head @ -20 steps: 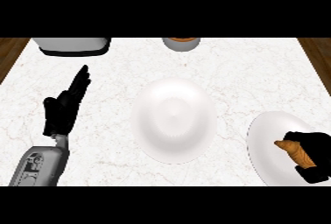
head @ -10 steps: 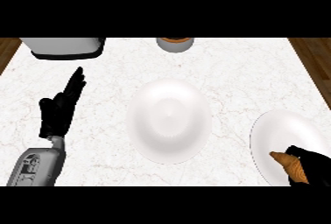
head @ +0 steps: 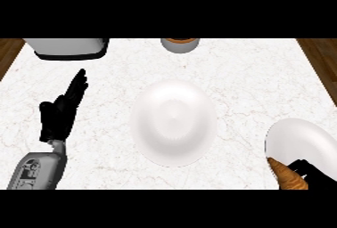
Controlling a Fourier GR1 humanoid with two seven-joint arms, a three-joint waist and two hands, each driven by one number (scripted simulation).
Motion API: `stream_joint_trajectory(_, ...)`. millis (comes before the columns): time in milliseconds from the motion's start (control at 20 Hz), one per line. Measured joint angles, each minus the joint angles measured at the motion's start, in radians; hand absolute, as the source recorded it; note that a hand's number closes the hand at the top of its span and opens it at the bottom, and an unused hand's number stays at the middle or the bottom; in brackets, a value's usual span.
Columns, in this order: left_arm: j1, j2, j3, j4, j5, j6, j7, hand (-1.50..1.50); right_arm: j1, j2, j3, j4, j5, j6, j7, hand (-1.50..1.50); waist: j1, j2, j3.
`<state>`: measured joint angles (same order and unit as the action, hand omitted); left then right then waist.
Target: Pick the croissant from the plate and place it in the plate
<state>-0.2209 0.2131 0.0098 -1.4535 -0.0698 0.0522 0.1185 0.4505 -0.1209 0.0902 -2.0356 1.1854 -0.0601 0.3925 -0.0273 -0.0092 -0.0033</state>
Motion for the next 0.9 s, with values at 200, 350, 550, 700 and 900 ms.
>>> stream_joint_trajectory(200,-0.006,-0.001,0.005,0.012,0.002,-0.005,-0.011,0.00,0.011,0.030,0.085,-0.165,0.060,-0.039,0.003,1.50,0.008,0.003,0.001)
stream_joint_trajectory(350,-0.018,0.003,0.012,0.022,0.006,-0.015,-0.012,0.00,0.002,0.035,0.153,-0.244,0.096,-0.048,-0.015,1.50,0.014,0.005,0.002)
stream_joint_trajectory(550,-0.034,-0.007,0.003,0.022,-0.004,-0.014,-0.004,0.00,-0.082,0.077,0.282,-0.293,0.158,0.019,0.034,1.50,0.024,0.007,0.002)
stream_joint_trajectory(700,-0.028,-0.019,-0.007,0.010,-0.013,-0.008,0.001,0.00,-0.200,0.099,0.350,-0.267,0.154,0.077,0.131,1.50,0.031,0.009,0.002)
stream_joint_trajectory(900,-0.046,-0.028,-0.008,0.030,-0.022,-0.007,-0.006,0.00,-0.368,0.113,0.411,-0.130,0.117,0.064,0.266,1.50,0.034,0.011,0.002)
